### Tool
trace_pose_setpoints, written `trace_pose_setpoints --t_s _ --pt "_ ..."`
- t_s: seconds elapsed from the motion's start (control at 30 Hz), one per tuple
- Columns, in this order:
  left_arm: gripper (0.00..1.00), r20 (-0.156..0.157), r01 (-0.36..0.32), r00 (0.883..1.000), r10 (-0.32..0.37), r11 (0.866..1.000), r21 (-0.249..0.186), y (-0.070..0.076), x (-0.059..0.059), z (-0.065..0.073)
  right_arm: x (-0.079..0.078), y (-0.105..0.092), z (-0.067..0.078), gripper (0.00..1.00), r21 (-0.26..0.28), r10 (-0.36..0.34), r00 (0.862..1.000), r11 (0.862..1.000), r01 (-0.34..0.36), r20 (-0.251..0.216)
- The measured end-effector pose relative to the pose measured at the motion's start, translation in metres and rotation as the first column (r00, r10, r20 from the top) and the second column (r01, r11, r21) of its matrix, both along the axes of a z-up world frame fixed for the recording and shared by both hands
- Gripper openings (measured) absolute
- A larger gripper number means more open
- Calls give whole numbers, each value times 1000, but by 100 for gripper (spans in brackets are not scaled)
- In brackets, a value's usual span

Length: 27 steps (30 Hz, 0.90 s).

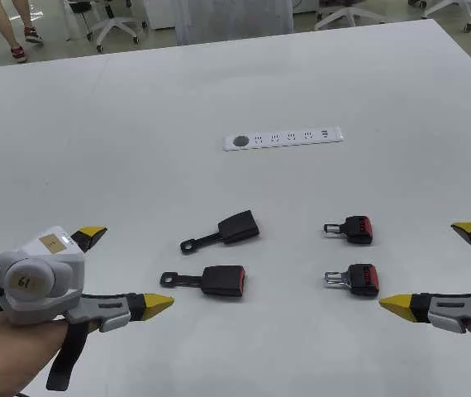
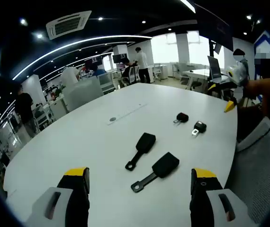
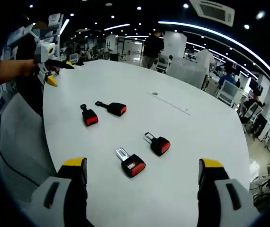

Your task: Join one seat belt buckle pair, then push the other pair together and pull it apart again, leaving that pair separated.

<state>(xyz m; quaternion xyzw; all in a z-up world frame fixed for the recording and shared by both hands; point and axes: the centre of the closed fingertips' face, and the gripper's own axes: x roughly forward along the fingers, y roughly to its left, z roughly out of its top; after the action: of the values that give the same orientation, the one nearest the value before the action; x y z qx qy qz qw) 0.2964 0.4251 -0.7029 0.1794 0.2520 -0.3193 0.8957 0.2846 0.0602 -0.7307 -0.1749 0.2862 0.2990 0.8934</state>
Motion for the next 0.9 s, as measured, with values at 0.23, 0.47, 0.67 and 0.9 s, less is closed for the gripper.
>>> trace_pose_setpoints --t_s 0.23,0.47,0.67,0.9 --pt "100 -12 -5 1000 5 1000 -4 2 -2 -2 -2 2 -1 100 -3 1 1000 1000 -1 -2" --pt "100 -16 -1 1000 1 1000 -3 -1 -5 -4 0 3 1 100 -4 4 1000 1000 -4 6" --pt "100 -15 4 1000 -4 1000 8 0 -6 -5 -1 4 -2 100 4 1 1000 1000 -1 -4" --pt "100 -13 6 1000 -6 1000 4 -7 -4 -7 2 3 0 100 -1 14 1000 1000 -14 -7"
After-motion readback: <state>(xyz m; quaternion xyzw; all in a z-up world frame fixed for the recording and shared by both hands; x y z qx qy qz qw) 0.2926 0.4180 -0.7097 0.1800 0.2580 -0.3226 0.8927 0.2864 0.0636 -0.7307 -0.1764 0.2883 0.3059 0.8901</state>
